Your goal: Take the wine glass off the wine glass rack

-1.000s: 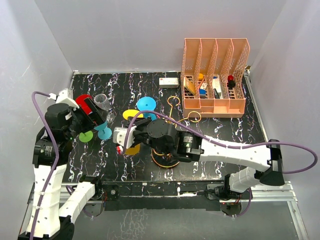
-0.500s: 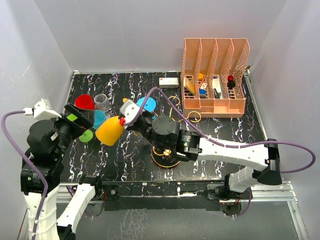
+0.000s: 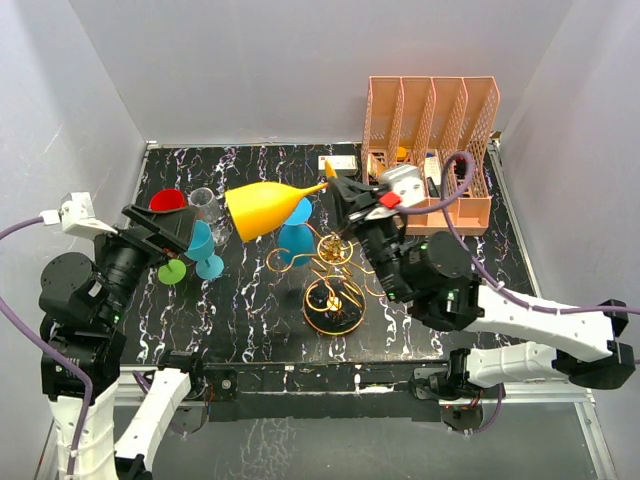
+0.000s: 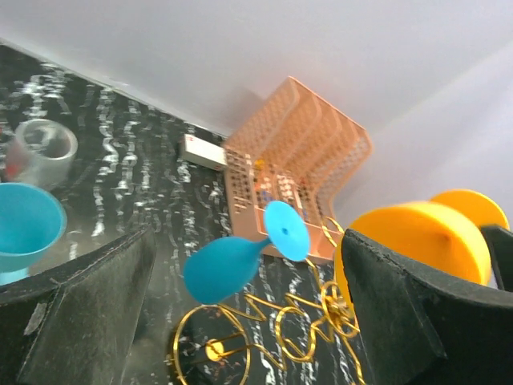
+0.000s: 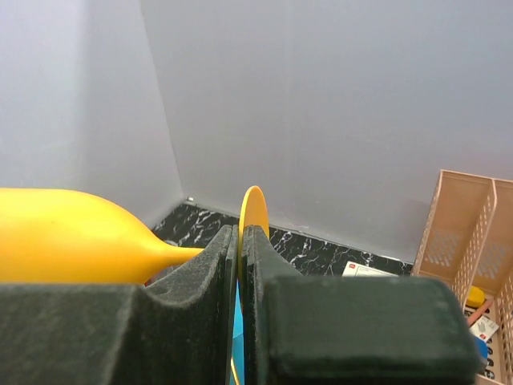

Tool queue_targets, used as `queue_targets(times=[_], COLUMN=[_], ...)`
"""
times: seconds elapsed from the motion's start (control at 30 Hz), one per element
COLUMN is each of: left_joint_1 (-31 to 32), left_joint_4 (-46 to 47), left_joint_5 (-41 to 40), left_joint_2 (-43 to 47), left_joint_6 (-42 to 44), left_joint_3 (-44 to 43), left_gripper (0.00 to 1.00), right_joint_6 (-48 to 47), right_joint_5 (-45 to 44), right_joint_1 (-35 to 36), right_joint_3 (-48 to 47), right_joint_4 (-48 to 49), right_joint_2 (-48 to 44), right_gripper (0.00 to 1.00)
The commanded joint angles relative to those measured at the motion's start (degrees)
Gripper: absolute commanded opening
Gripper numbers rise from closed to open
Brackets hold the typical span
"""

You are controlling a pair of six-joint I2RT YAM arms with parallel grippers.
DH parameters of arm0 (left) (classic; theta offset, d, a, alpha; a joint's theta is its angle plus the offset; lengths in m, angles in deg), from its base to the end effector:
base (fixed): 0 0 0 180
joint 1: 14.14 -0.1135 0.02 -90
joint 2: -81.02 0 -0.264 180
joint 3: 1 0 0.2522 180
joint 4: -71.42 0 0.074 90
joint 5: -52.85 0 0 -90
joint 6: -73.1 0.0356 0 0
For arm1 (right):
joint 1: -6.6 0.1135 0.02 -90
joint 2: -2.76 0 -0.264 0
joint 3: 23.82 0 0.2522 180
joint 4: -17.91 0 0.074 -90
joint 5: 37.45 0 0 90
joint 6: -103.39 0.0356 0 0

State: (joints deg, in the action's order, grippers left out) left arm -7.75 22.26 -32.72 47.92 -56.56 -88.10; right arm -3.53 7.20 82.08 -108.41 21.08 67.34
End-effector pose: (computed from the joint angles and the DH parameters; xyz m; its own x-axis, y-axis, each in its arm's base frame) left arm 0.0555 -0.0090 0.4709 -0.0551 -0.6341 -0.7713 0.1978 0.7502 -0.6309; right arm 0.0834 0.2208 0.4772 0.2447 0.1290 -0.9610 -0.4653 0.8852 0.0004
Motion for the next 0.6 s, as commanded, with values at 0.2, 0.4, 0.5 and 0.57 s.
queue_targets(times=[0.2, 0.4, 0.5, 0.57], left_joint_1=[1.2, 1.7, 1.8, 1.8], left_joint_4=[22.7, 23.9, 24.7, 24.2], left_joint_5=[29.8, 35.4, 36.9, 38.2], left_joint_2=[-2.2, -5.3, -6.2, -7.1], left_joint_6=[-5.1, -6.7, -7.6, -7.7], left_joint_3=[7.8, 8.9, 9.7, 9.9], left_gripper=[0.97, 0.97, 0.94, 0.86], right_joint_6=[5.2, 6.8, 7.3, 7.9], right_joint_5=[-2.5, 0.6, 2.2, 2.9], right_joint_1=[-1.1, -1.3, -1.2, -1.3], right_joint_3=[5.4, 6.7, 6.9, 6.9], right_joint_4=[7.6, 8.2, 8.4, 8.5], right_joint_2=[-5.8, -6.7, -6.4, -6.3], right_gripper=[0.08, 0.08, 0.08, 0.08])
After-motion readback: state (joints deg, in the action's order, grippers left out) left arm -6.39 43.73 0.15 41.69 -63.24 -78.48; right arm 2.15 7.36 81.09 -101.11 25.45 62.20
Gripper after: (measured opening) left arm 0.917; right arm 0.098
